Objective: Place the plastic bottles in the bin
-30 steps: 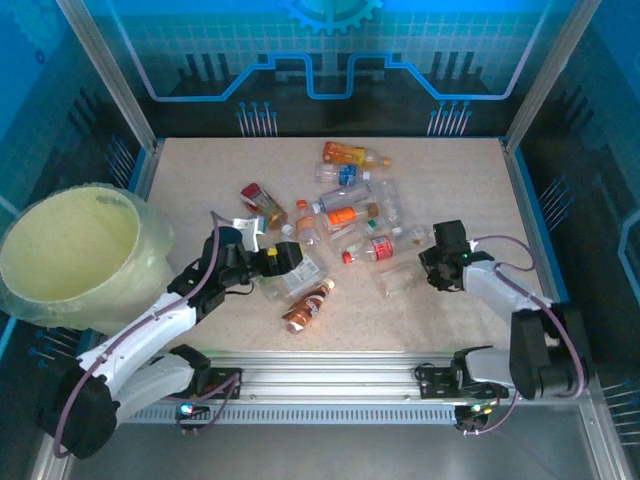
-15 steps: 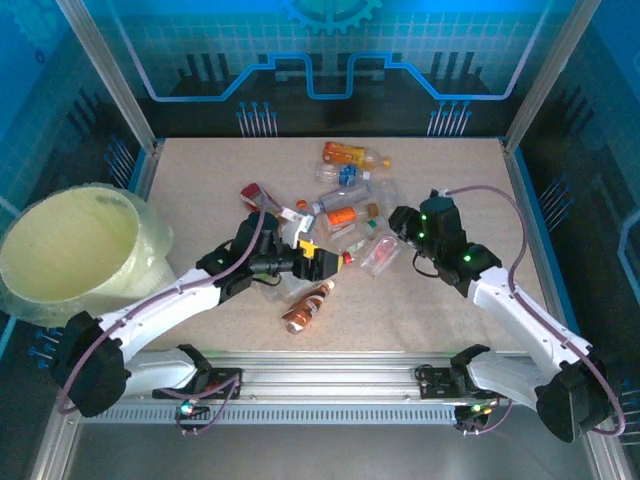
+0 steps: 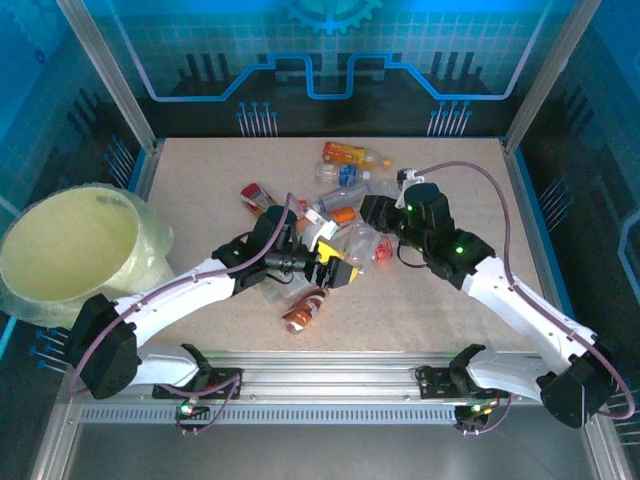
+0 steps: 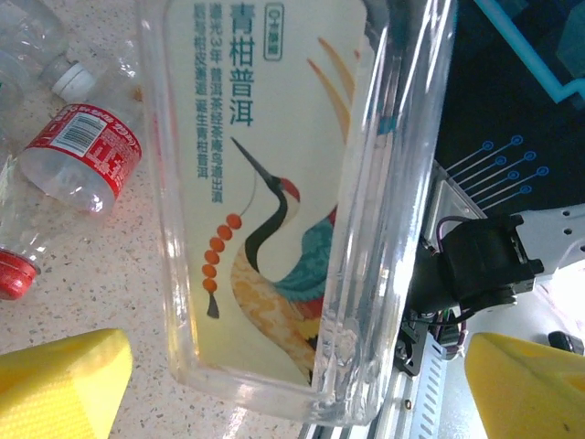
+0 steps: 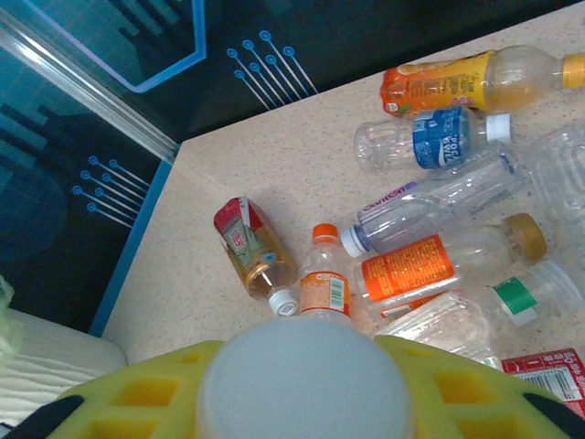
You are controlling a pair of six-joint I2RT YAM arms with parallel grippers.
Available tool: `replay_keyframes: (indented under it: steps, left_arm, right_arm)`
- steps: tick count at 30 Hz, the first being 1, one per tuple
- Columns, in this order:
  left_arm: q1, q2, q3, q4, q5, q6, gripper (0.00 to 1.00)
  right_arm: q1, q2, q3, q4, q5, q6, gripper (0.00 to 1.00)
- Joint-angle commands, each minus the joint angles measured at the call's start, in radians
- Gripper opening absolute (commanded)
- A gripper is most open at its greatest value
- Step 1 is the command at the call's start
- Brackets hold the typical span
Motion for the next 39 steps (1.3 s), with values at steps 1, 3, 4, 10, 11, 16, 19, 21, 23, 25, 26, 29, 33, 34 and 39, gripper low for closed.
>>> replay_keyframes:
  steps: [1,3,4,10,11,16,19,21,23,25,26,29,33,34,39]
  left_arm:
    - [-0.010,0.004,0.017,0.028,0.006,0.016,0.94]
    - [-0.009,-0.005,0.002,0.075,-0.021,-0.006,0.93]
    - [-0.009,-0.007,-0.006,0.102,-0.040,-0.014,0.92]
    - [-0.009,0.005,0.003,0.170,-0.030,-0.024,0.74]
    - [-0.009,0.008,0.006,0.170,-0.023,-0.022,0.70]
    - [-0.009,-0.014,-0.016,0.178,-0.036,-0.026,0.48]
    - [-0.008,-0.042,-0.035,0.166,-0.098,-0.026,0.45]
    - [-0.009,-0.061,-0.039,0.131,-0.178,-0.029,0.44]
    - [-0.010,-0.081,-0.035,0.067,-0.296,-0.029,0.45]
    - [-0.008,-0.103,-0.024,-0.018,-0.447,-0.026,0.45]
    - [-0.007,-0.117,-0.016,-0.060,-0.512,-0.024,0.45]
    - [-0.004,-0.172,0.022,-0.213,-0.749,-0.013,0.44]
    - [0.013,-0.272,0.089,-0.403,-1.020,0.011,0.44]
    - [0.023,-0.299,0.107,-0.442,-1.066,0.020,0.43]
    - [0.098,-0.414,0.221,-0.595,-1.207,0.071,0.44]
  right_arm:
    - [0.019,0.002,0.033,0.057,-0.071,-0.037,0.24]
    - [0.027,0.006,0.039,0.064,-0.103,-0.048,0.24]
    - [0.031,0.010,0.043,0.064,-0.119,-0.052,0.24]
    - [0.049,0.040,0.056,0.061,-0.163,-0.034,0.26]
    - [0.051,0.045,0.056,0.062,-0.164,-0.026,0.26]
    - [0.053,0.058,0.058,0.074,-0.178,-0.013,0.30]
    - [0.053,0.049,0.061,0.065,-0.174,-0.020,0.49]
    - [0.052,0.044,0.074,0.049,-0.183,-0.034,0.64]
    - [0.053,0.042,0.097,0.019,-0.195,-0.066,0.76]
    - [0.052,0.042,0.125,-0.026,-0.184,-0.100,0.91]
    - [0.053,0.040,0.135,-0.044,-0.170,-0.113,1.00]
    - [0.051,0.034,0.153,-0.096,-0.081,-0.144,1.00]
    - [0.051,0.033,0.171,-0.155,-0.004,-0.200,1.00]
    - [0.051,0.032,0.170,-0.160,0.011,-0.201,1.00]
    - [0.052,0.025,0.154,-0.157,0.047,-0.198,1.00]
